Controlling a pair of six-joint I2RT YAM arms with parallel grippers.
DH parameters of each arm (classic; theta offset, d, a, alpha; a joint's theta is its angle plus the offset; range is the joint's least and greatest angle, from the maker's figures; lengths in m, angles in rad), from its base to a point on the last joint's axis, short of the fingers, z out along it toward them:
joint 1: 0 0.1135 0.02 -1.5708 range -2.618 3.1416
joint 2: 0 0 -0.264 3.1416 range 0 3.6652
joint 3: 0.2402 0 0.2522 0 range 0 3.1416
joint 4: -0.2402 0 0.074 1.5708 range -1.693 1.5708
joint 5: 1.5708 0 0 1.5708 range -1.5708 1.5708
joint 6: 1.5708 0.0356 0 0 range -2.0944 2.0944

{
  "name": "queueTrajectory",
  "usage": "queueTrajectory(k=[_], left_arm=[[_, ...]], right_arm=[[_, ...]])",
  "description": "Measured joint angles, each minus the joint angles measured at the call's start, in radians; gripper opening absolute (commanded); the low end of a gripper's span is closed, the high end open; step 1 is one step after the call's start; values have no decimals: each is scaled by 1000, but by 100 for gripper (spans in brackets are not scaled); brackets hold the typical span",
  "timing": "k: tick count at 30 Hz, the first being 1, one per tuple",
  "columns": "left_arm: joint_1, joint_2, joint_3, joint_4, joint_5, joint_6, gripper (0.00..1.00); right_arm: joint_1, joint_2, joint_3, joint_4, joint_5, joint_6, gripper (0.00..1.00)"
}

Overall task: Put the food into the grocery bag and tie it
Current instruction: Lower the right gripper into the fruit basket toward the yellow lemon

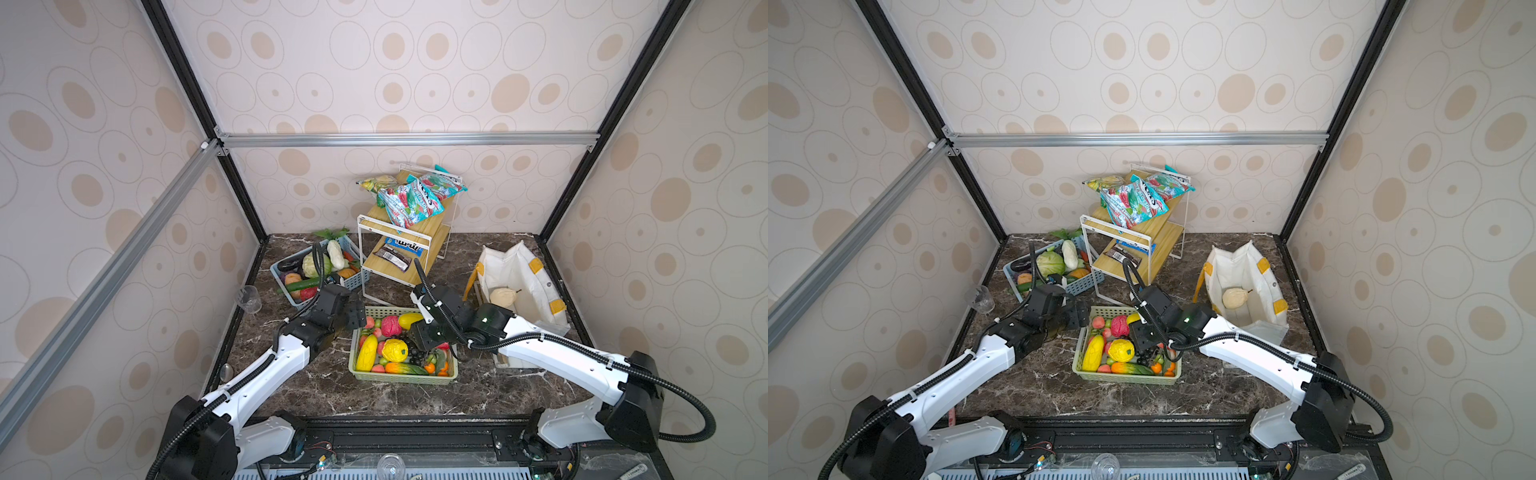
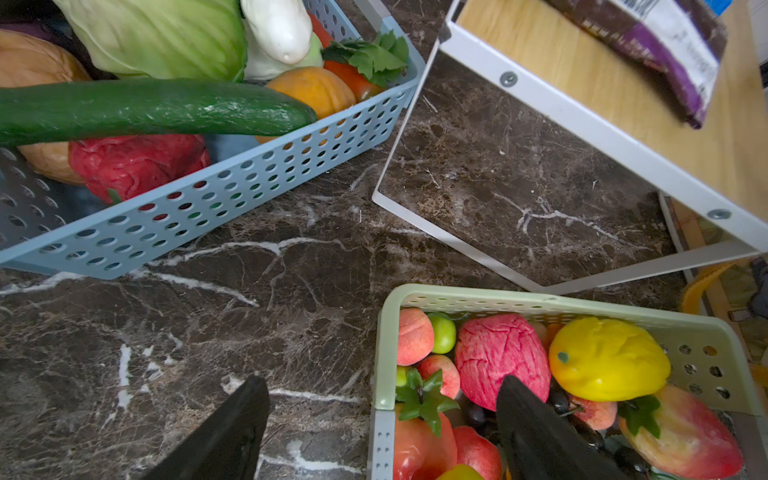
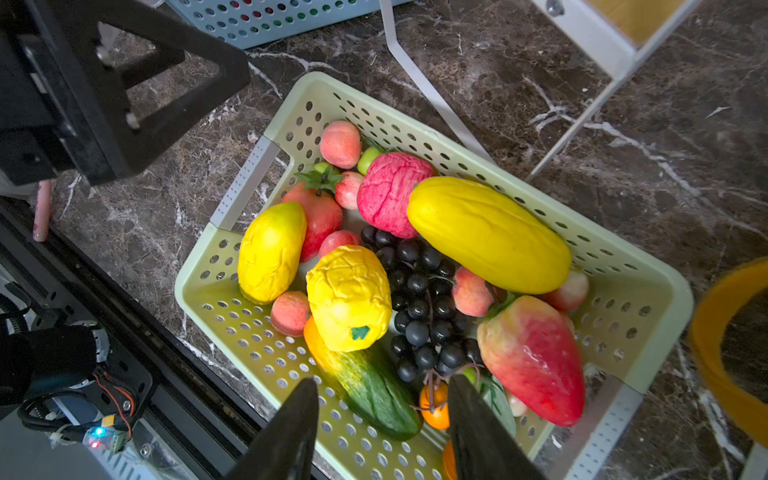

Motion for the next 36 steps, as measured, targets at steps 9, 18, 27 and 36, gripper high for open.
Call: queueTrajectory(k=[9,18,27,36], left_arm=[[0,-2,-1,0,0,-3,86],[-4,-6,-26,6,5,-7,85],[-11,-5,-48,22,12,-21,84],[-14,-5,-63,30,12,-29,84]], right_arm=[[32,55,-23,48,3,13,54],[51,127,-36,100,3,29,69],[69,216,-37,137,11,46,79],[70,270,-45,168,14,49,80]])
